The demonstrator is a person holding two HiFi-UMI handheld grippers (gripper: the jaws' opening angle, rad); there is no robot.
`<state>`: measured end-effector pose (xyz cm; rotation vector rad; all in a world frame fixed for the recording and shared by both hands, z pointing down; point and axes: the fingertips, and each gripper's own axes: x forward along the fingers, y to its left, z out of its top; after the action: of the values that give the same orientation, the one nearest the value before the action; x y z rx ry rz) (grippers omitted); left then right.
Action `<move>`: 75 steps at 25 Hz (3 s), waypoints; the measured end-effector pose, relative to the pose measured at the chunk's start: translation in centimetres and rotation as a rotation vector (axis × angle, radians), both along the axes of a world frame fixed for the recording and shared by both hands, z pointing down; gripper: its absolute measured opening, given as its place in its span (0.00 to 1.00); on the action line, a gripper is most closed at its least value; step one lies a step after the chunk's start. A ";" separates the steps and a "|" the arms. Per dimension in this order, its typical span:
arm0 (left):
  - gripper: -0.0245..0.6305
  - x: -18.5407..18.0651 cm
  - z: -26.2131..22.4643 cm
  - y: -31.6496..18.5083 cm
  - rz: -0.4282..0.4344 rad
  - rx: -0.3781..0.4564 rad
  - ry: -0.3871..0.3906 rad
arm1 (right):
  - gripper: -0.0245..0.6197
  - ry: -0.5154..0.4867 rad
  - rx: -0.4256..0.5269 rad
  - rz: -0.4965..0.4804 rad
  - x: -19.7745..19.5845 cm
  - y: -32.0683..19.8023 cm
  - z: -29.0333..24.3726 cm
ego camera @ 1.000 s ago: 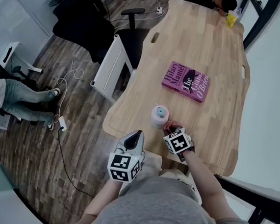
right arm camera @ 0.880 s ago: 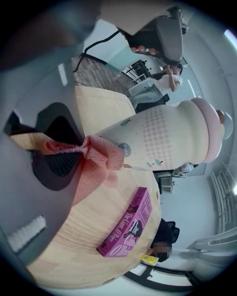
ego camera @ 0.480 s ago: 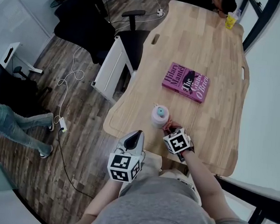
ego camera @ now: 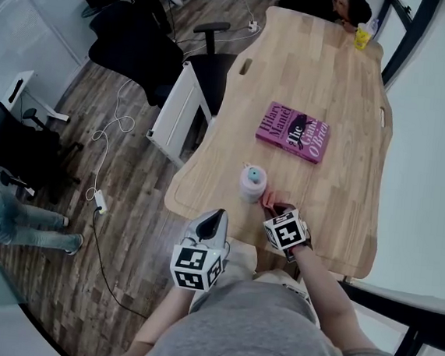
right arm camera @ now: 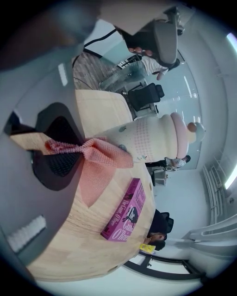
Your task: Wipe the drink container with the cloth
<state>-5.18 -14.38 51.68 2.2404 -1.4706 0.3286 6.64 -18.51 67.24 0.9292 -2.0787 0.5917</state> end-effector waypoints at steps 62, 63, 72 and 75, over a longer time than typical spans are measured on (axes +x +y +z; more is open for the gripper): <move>0.04 -3.6 -1.9 2.1 0.022 0.018 0.026 | 0.08 -0.223 0.274 0.089 -5.3 2.1 -14.7; 0.04 -3.8 -1.9 1.9 0.025 0.018 0.026 | 0.08 -0.220 0.267 0.096 -5.4 2.0 -14.5; 0.04 -5.7 -1.7 0.5 0.056 0.013 0.025 | 0.08 -0.202 0.218 0.168 -6.2 0.9 -12.2; 0.04 -6.1 -1.8 -0.1 0.068 0.015 0.026 | 0.08 -0.197 0.205 0.187 -6.4 0.6 -11.6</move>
<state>-11.23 -14.47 49.92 2.3022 -1.3907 0.3094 0.21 -17.88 55.64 1.2360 -2.2758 0.5939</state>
